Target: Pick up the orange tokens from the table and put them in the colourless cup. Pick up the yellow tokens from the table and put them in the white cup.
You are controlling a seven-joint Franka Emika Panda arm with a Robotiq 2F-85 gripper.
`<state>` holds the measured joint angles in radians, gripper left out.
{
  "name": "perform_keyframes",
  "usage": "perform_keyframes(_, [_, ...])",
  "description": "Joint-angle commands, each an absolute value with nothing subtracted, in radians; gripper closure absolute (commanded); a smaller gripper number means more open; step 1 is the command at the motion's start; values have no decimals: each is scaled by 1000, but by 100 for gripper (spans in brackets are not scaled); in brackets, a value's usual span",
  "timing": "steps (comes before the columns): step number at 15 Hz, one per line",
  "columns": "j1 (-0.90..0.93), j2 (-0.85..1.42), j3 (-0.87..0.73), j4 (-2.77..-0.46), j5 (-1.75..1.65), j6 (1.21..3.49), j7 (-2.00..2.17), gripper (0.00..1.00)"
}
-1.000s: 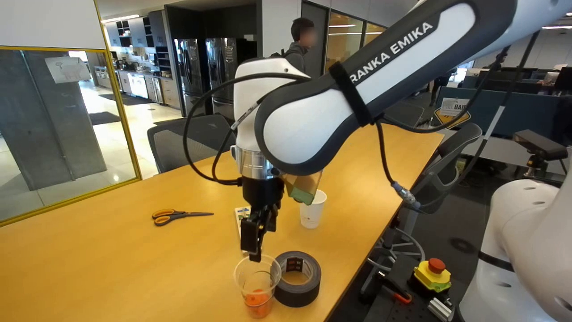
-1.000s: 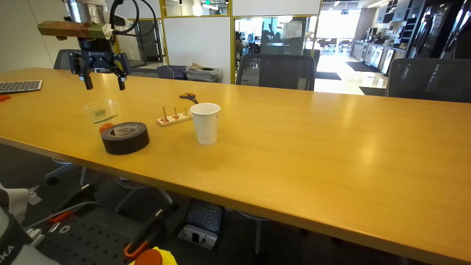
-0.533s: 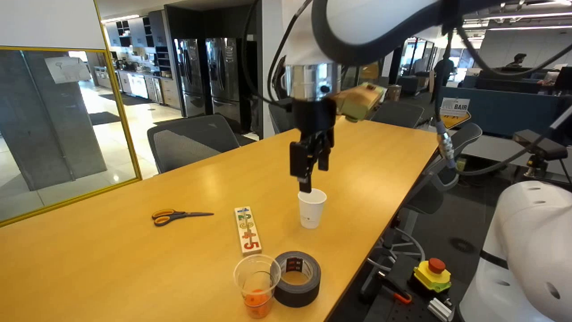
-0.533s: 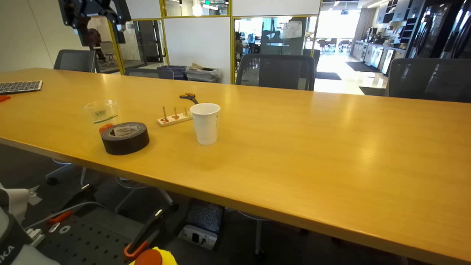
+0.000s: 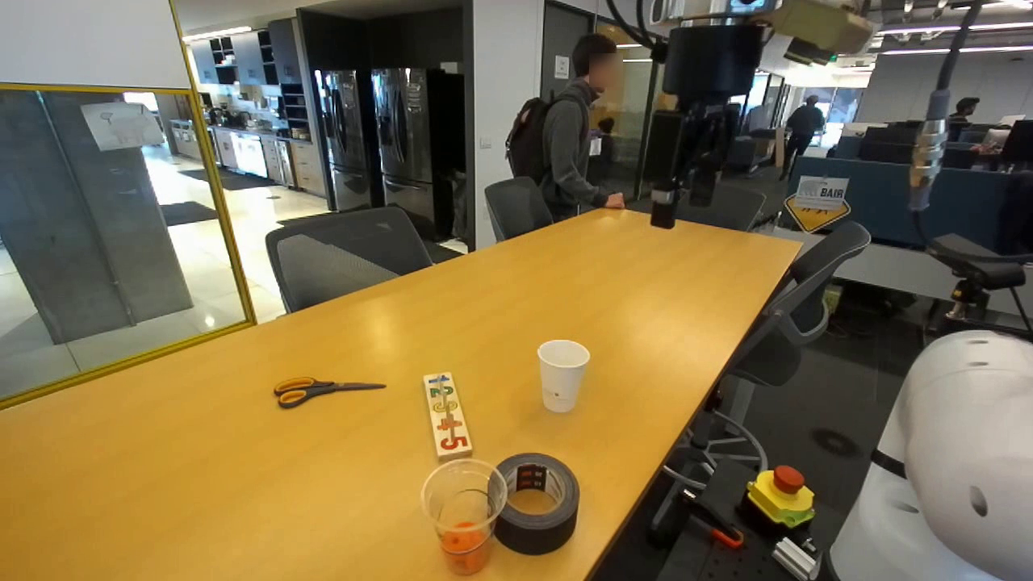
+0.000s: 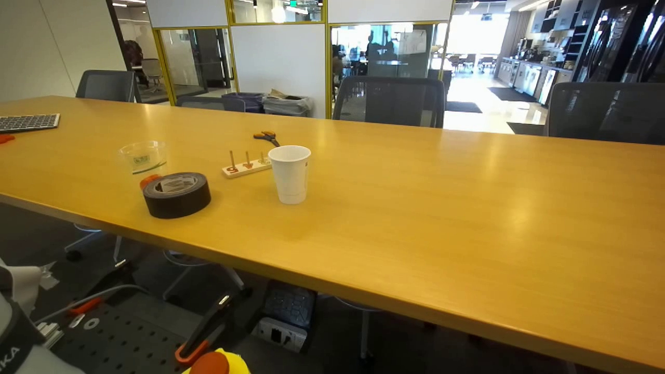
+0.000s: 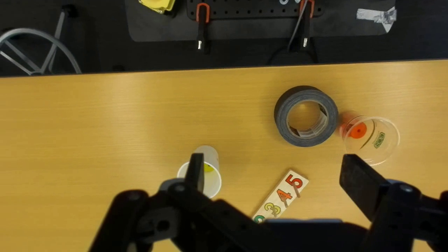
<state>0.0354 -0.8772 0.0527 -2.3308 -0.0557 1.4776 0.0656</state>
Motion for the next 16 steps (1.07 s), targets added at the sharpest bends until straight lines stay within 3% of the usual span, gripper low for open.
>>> perform_keyframes(1, [4, -944, 42, -2358, -111, 1453, 58, 0])
perform_keyframes(16, [-9, -995, -31, -2461, -120, 1478, 38, 0])
